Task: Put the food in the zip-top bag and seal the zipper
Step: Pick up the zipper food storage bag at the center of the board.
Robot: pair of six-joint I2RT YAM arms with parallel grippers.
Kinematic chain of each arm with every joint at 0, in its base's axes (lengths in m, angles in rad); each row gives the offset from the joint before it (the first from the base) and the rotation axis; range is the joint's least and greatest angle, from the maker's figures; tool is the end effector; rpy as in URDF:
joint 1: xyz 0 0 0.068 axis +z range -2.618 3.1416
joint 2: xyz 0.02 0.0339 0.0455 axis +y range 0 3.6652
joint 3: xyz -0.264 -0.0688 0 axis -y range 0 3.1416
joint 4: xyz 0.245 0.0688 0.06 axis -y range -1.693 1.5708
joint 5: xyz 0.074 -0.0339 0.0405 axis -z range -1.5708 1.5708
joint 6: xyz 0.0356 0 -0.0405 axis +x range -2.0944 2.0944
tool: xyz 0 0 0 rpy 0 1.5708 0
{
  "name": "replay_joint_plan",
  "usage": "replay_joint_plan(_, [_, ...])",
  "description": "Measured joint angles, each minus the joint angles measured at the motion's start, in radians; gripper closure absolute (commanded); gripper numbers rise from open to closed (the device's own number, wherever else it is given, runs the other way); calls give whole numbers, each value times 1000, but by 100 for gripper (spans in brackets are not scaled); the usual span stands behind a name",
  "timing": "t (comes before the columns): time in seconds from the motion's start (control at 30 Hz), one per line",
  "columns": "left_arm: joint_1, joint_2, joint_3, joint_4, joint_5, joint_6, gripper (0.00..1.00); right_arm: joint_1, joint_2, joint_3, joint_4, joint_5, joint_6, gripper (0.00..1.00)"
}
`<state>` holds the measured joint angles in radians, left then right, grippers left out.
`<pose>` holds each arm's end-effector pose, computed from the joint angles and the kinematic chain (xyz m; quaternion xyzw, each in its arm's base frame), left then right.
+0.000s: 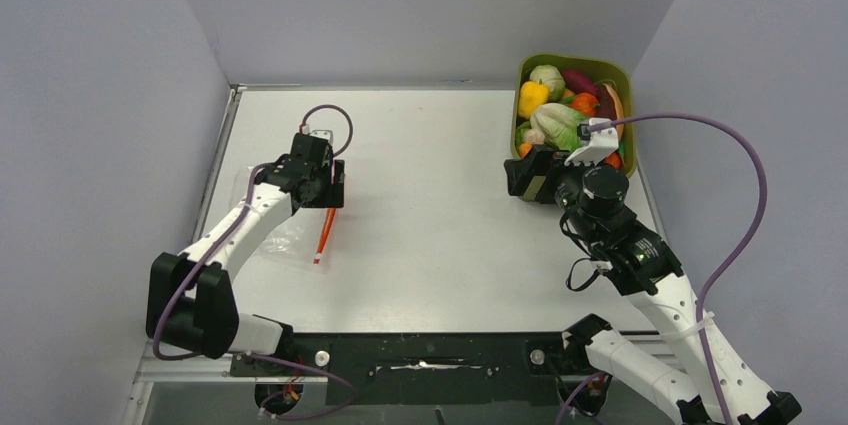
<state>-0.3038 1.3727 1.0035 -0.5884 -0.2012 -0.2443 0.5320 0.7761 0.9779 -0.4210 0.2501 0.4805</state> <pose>0.2701 -0.0772 0.2508 -0.0021 0.9490 0.0109 0.3150 0.1471 0.0764 0.3827 0.0581 0.7759 0.2158 0.5900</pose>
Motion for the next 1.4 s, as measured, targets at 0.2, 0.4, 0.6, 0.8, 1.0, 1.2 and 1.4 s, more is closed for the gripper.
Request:
replay_joint_plan(0.2, [-8, 100, -9, 23, -2, 20, 56, 0, -3, -17, 22, -23, -7, 2])
replay_joint_plan(0.4, [-10, 205, -11, 41, 6, 41, 61, 0, -19, -31, 49, -29, -36, 2])
replay_joint_plan(0.6, [-10, 255, -11, 42, -10, 46, 64, 0, -20, -34, 76, -50, -52, 2])
replay_joint_plan(0.8, [-11, 264, -11, 42, -54, 46, 71, 0, -32, -68, 92, -70, -56, 2])
replay_joint_plan(1.0, [-24, 264, -11, 43, -83, 48, 91, 0, -20, -72, 99, -89, -58, 2])
replay_joint_plan(1.2, [-35, 264, -11, 44, -83, 57, 100, 0, 2, -72, 99, -103, -57, 2])
replay_joint_plan(1.4, [-47, 225, -12, 44, -78, 58, 100, 0, 19, -73, 99, -112, -31, 2])
